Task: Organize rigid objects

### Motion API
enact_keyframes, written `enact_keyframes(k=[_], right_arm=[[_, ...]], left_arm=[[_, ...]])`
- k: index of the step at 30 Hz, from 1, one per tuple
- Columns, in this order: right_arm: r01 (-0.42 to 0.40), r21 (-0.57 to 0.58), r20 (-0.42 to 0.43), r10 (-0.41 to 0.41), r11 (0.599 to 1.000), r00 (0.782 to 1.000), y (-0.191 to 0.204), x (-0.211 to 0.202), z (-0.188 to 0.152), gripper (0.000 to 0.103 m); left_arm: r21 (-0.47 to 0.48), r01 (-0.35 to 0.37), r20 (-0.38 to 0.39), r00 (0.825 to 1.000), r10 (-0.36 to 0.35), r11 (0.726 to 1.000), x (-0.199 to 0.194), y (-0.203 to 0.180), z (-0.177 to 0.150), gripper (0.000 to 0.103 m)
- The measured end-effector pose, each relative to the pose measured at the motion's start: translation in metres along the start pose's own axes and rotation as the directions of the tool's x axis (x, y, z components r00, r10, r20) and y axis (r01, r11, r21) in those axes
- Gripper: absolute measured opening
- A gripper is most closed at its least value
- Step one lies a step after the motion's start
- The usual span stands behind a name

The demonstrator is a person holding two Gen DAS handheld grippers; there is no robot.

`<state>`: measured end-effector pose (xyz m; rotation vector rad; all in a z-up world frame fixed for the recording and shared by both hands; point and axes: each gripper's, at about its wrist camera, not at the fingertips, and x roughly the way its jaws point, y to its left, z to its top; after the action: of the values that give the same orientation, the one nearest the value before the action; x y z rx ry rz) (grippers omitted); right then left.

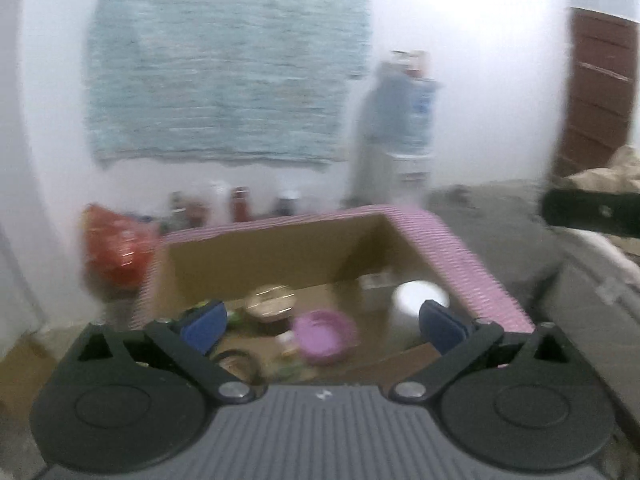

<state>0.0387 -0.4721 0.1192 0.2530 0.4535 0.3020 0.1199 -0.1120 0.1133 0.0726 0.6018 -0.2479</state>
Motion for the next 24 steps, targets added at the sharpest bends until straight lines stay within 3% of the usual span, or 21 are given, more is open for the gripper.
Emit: enact_keyframes(k=[4, 7, 11, 13, 17, 24], right_arm=[[0.091, -0.105, -0.048, -0.097, 0.99, 0.994, 0.029, 0.0, -0.015, 0.102], [0.189, -0.166, -0.072, -0.203, 0.968, 0.977, 0.048, 0.011, -0.031, 0.102], [0.275, -0.226, -0.079, -0.299, 0.934, 0.951, 0.07, 0.026, -0.053, 0.102], [0.291, -0.23, -0.09, -0.318, 0.929, 0.944, 0.076, 0.035, -0.06, 0.102], [0.294, -0.246, -0.137, -0.333, 0.924, 0.933, 0.087, 0.054, -0.069, 0.102], [0.237, -0.202, -0.196, -0.276, 0.95, 0.941, 0.088, 0.077, -0.079, 0.102]], left_arm=[[-0.083, -0.095, -0.052, 0.995, 0.091, 0.992, 0.002, 0.011, -0.016, 0.103], [-0.087, -0.175, -0.079, 0.983, 0.168, 0.981, 0.008, 0.017, -0.032, 0.103], [-0.066, -0.153, -0.129, 0.981, 0.144, 0.986, 0.017, 0.026, -0.044, 0.103], [-0.053, -0.124, -0.146, 0.983, 0.115, 0.991, 0.021, 0.026, -0.046, 0.103], [-0.065, -0.134, -0.143, 0.982, 0.124, 0.989, 0.019, 0.03, -0.051, 0.103], [-0.111, -0.16, -0.126, 0.981, 0.146, 0.981, 0.014, 0.043, -0.049, 0.103]])
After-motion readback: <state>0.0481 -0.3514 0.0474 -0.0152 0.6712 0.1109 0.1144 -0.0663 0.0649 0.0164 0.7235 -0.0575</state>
